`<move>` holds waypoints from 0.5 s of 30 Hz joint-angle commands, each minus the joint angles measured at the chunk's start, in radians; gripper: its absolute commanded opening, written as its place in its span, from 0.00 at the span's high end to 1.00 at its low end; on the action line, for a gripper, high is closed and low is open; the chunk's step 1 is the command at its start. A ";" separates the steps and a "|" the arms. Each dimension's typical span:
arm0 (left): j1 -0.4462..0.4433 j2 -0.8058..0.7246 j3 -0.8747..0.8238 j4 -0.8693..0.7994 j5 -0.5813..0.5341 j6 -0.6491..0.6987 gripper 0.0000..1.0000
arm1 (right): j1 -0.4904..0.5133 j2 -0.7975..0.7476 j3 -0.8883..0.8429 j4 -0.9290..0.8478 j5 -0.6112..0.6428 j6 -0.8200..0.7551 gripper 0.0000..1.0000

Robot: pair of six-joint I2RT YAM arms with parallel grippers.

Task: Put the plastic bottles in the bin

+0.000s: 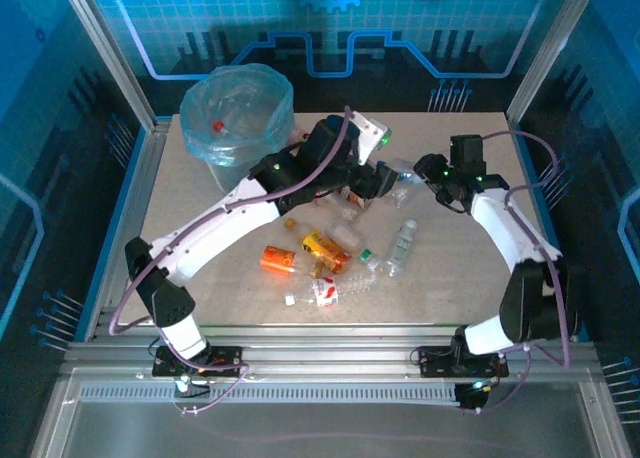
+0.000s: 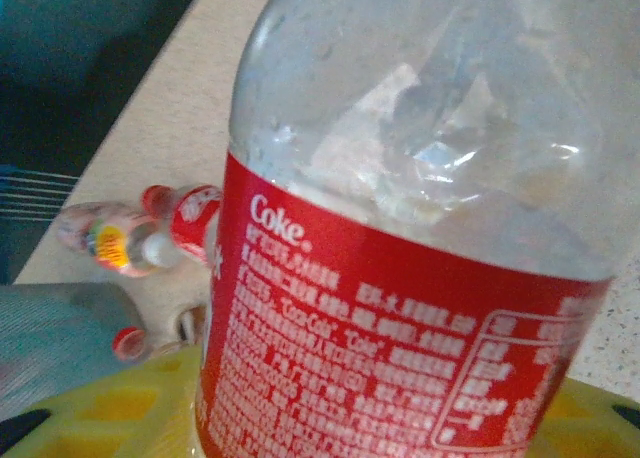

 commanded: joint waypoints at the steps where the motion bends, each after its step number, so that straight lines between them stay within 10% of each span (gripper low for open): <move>1: 0.009 -0.042 0.054 -0.051 -0.015 -0.051 0.27 | 0.072 -0.145 -0.020 -0.014 0.052 -0.124 0.45; 15: 0.171 -0.049 0.200 -0.090 0.268 -0.273 0.30 | 0.332 -0.464 -0.080 0.106 -0.196 -0.541 0.47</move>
